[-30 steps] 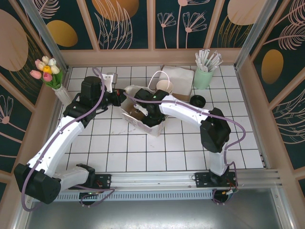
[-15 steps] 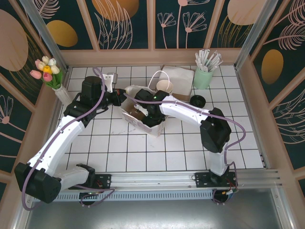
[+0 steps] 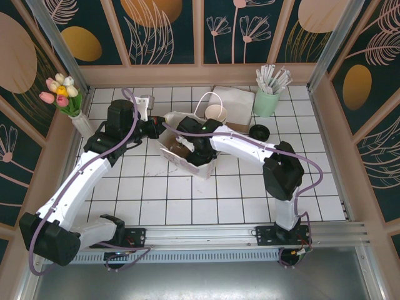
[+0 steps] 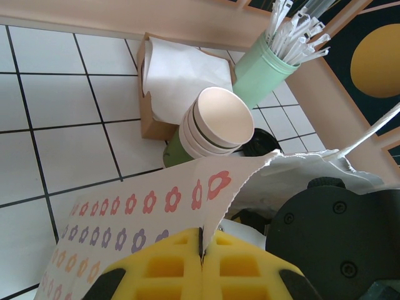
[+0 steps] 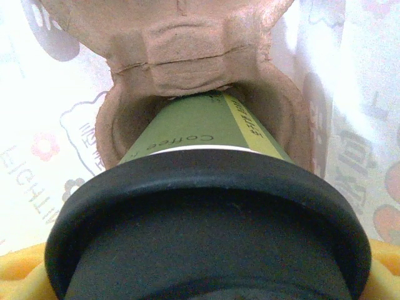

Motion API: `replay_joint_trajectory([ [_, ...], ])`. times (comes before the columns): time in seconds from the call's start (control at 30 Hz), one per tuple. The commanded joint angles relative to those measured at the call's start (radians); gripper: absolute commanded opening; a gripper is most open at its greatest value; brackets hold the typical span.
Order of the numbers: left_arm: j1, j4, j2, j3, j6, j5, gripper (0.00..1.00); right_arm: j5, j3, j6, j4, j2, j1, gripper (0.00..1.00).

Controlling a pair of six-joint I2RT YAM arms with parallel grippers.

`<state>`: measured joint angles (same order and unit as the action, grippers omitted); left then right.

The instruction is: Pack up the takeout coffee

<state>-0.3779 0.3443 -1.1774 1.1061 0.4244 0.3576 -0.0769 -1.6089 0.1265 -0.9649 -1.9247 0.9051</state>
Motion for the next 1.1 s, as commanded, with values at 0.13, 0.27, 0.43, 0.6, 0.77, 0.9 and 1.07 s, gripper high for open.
replay_joint_trajectory([
  [0.13, 0.000, -0.004, 0.003, 0.014, 0.008, 0.012, 0.00, 0.030, 0.084, 0.012, 0.000, -0.086, -0.010, 0.40],
  [0.27, 0.001, -0.004, 0.008, 0.011, 0.007, 0.012, 0.00, 0.028, 0.110, 0.009, 0.006, -0.102, -0.015, 0.40],
  [0.43, 0.000, -0.003, 0.009, 0.009, 0.003, 0.015, 0.00, 0.047, 0.140, 0.010, 0.020, -0.120, -0.016, 0.40],
  [0.6, 0.000, -0.004, 0.009, 0.011, -0.001, 0.018, 0.00, 0.057, 0.150, 0.010, 0.029, -0.129, -0.017, 0.40],
  [0.77, 0.000, -0.004, 0.010, 0.011, -0.003, 0.019, 0.00, 0.057, 0.154, 0.015, 0.012, -0.153, -0.017, 0.40],
  [0.9, 0.000, -0.004, 0.010, 0.012, -0.005, 0.019, 0.00, 0.057, 0.155, 0.015, 0.005, -0.161, -0.016, 0.40],
  [1.07, 0.000, -0.007, 0.003, 0.013, -0.005, 0.023, 0.00, 0.057, 0.151, 0.015, 0.008, -0.163, -0.017, 0.40],
])
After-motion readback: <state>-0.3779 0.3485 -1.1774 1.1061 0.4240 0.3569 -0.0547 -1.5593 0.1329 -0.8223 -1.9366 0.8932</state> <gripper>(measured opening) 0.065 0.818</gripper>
